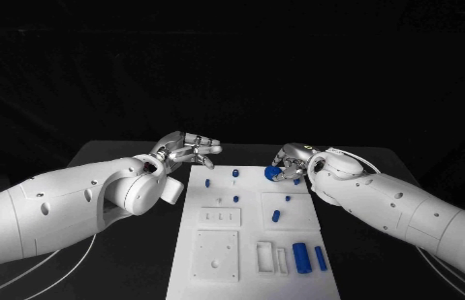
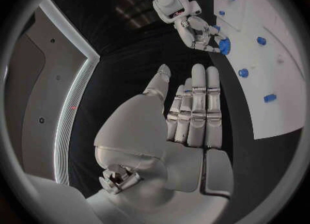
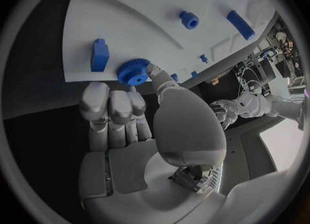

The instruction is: Assemble the parts on the task board

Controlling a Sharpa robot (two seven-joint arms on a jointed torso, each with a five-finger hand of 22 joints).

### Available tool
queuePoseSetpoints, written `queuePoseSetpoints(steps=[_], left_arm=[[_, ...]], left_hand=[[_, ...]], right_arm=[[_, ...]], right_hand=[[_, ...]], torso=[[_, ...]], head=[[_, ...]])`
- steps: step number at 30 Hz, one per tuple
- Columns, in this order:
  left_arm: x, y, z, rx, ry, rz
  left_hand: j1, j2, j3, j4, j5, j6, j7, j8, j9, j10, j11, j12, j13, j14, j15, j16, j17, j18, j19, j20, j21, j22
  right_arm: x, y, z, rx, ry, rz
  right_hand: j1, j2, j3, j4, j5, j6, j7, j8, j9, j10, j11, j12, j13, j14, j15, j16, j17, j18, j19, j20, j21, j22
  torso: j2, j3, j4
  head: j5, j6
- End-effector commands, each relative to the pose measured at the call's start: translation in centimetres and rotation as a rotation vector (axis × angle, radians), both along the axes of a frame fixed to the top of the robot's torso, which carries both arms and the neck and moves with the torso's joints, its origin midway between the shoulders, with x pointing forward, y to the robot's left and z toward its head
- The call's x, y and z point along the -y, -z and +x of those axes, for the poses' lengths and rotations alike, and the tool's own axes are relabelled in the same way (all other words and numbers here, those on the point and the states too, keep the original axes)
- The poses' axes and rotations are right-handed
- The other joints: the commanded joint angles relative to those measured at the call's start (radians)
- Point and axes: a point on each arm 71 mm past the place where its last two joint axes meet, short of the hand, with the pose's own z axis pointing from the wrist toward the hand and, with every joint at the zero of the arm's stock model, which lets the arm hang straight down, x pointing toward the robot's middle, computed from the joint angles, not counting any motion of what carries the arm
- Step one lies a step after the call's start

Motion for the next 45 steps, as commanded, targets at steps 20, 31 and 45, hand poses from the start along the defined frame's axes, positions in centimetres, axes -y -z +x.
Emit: queuePoseSetpoints(steps=[20, 31, 45], left_arm=[[0.32, -0.17, -0.04, 0.010, 0.022, -0.005], [0.35, -0.16, -0.02, 0.009, 0.022, -0.005], [0.32, -0.14, -0.02, 0.007, 0.021, -0.003]], left_hand=[[0.004, -0.008, 0.003, -0.001, 0.004, -0.002, 0.006, 0.000, 0.001, -0.005, 0.001, -0.002, 0.001, -0.004, 0.000, 0.004, -0.001, 0.016, -0.002, 0.001, 0.003, 0.001], [0.004, -0.008, 0.003, -0.001, 0.004, -0.002, 0.006, 0.000, 0.001, -0.005, 0.001, -0.002, 0.001, -0.004, 0.000, 0.004, -0.001, 0.016, -0.002, 0.001, 0.003, 0.001], [0.005, -0.005, 0.004, -0.003, 0.004, -0.002, 0.006, 0.000, 0.001, -0.005, 0.001, -0.002, 0.001, -0.004, 0.000, 0.005, -0.001, 0.016, -0.003, 0.001, 0.004, 0.005]], right_arm=[[0.05, 0.56, 0.04, -0.009, -0.009, -0.024], [-0.11, 0.62, 0.04, 0.001, -0.008, -0.037], [-0.26, 0.84, -0.05, -0.015, -0.017, -0.050]], right_hand=[[-0.020, 0.011, 0.134, -0.056, -0.054, 0.040, -0.005, -0.005, -0.001, 0.003, -0.002, -0.001, -0.006, 0.010, 0.003, 0.000, 0.001, 0.003, 0.000, 0.009, 0.015, 0.121], [-0.031, 0.010, 0.189, -0.077, -0.053, 0.059, -0.008, -0.005, -0.001, 0.006, -0.004, 0.003, -0.005, 0.010, 0.003, 0.001, 0.000, 0.002, 0.000, 0.009, 0.027, 0.123], [-0.046, 0.015, 0.210, -0.079, -0.040, 0.105, -0.022, -0.005, -0.001, 0.008, -0.011, 0.003, -0.004, 0.010, -0.002, 0.000, 0.000, -0.001, -0.002, 0.005, 0.031, 0.123]], torso=[[0.001, 0.0006, -0.0004], [0.002, 0.0011, -0.0017], [0.001, 0.0019, -0.0020]], head=[[-0.001, -0.006], [-0.001, -0.010], [-0.003, -0.014]])
